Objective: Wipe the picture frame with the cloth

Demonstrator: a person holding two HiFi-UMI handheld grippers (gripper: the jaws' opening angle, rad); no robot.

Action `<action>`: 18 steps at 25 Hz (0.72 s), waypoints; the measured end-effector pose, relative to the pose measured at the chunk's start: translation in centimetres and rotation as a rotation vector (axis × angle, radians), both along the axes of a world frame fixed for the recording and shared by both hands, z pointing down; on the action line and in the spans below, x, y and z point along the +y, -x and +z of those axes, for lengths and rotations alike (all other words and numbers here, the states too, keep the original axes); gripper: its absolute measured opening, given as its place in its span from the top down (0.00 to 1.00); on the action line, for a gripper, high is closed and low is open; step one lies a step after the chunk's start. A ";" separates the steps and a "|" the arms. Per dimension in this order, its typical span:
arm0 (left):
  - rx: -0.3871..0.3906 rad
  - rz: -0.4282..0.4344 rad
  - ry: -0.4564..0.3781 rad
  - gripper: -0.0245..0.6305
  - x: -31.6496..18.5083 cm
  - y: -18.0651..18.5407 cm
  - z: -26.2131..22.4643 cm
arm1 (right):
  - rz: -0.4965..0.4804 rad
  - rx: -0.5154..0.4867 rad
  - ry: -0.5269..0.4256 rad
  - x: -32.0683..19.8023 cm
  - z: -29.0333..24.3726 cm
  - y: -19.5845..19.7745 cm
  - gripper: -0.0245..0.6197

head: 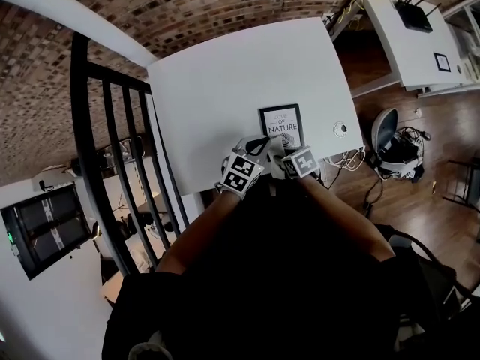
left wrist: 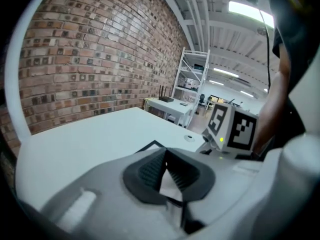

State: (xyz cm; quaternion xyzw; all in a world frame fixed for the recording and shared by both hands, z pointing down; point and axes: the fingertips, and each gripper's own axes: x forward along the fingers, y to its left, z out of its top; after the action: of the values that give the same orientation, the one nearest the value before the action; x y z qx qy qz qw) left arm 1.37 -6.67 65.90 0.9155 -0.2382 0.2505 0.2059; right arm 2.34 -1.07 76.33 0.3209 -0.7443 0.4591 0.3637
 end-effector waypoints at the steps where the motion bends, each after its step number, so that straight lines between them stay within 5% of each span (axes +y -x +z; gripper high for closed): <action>1: 0.000 0.005 0.007 0.96 0.1 -0.2 0.1 | 0.010 0.009 -0.001 0.1 0.1 -0.6 0.73; 11: 0.008 0.027 0.017 0.96 0.1 -1.1 0.4 | 0.163 0.098 -0.015 -0.5 1.3 -8.5 0.73; 18: 0.014 0.024 0.005 0.96 -0.3 -1.0 0.0 | 0.150 0.108 -0.035 -1.7 1.6 -9.8 0.73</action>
State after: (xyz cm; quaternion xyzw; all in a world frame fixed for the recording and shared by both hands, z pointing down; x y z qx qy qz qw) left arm 2.42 -6.96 65.91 0.9195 -0.2253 0.2473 0.2066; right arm 12.14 -2.81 77.95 0.4063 -0.7054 0.4541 0.3620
